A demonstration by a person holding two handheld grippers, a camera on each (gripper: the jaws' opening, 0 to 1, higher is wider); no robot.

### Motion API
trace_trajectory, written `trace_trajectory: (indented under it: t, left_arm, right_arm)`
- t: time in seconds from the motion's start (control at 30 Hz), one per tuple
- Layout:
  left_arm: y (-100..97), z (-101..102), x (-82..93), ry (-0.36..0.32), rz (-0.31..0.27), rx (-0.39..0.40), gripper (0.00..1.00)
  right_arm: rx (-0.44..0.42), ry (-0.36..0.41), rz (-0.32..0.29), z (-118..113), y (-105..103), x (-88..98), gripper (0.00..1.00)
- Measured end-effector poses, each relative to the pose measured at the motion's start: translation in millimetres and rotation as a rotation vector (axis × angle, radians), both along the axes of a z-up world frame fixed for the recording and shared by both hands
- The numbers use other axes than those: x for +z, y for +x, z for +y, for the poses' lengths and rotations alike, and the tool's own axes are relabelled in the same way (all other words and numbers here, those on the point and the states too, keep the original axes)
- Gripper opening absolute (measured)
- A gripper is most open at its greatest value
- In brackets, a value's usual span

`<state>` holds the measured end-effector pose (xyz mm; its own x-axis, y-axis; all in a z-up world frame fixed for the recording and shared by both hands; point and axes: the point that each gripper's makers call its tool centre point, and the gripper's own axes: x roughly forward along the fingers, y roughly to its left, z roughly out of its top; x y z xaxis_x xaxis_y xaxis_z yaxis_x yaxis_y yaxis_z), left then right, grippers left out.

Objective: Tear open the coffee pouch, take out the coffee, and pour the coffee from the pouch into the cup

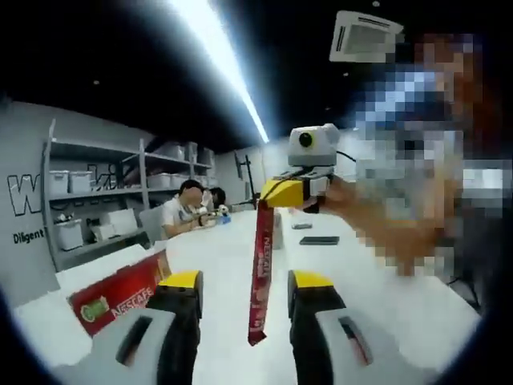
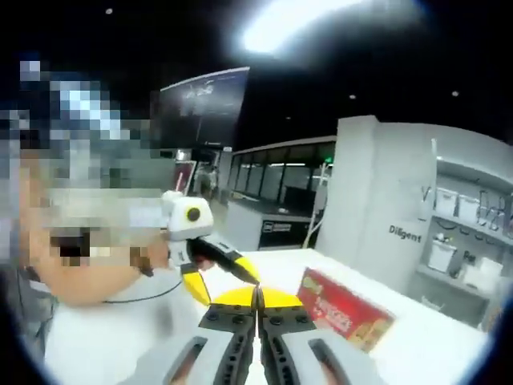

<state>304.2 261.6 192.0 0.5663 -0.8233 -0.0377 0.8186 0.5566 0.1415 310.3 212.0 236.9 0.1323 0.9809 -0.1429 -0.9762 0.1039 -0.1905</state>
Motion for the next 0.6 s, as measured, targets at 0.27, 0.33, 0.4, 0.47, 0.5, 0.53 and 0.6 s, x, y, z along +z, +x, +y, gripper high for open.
trace_trajectory:
  t: [0.27, 0.33, 0.4, 0.47, 0.5, 0.53, 0.6]
  left_arm:
    - [-30.1, -19, -10.6, 0.058, 0.058, -0.13, 0.37]
    - [-36.3, -28, -9.3, 0.067, 0.01, -0.183, 0.36]
    - [-37.7, -31, -12.2, 0.068, 0.025, -0.204, 0.32]
    - [-39.0, -35, -15.0, 0.076, 0.034, -0.227, 0.27]
    - [-45.2, -39, -17.1, 0.079, 0.038, -0.268, 0.19]
    - [-51.7, -40, -21.7, 0.103, 0.033, -0.298, 0.16]
    - [-55.4, -38, -27.7, 0.132, 0.035, -0.309, 0.14]
  right_arm:
    - [0.17, -0.024, 0.062, 20, -39, -7.6, 0.01]
    - [0.216, -0.03, 0.084, 23, -50, -9.2, 0.01]
    - [0.241, -0.03, 0.091, 25, -56, -9.7, 0.01]
    - [0.263, -0.033, 0.098, 27, -62, -10.4, 0.01]
    - [0.272, -0.036, 0.1, 28, -65, -10.9, 0.01]
    - [0.273, -0.037, 0.099, 28, -65, -11.1, 0.01]
    - [0.273, -0.04, 0.098, 27, -66, -11.6, 0.01]
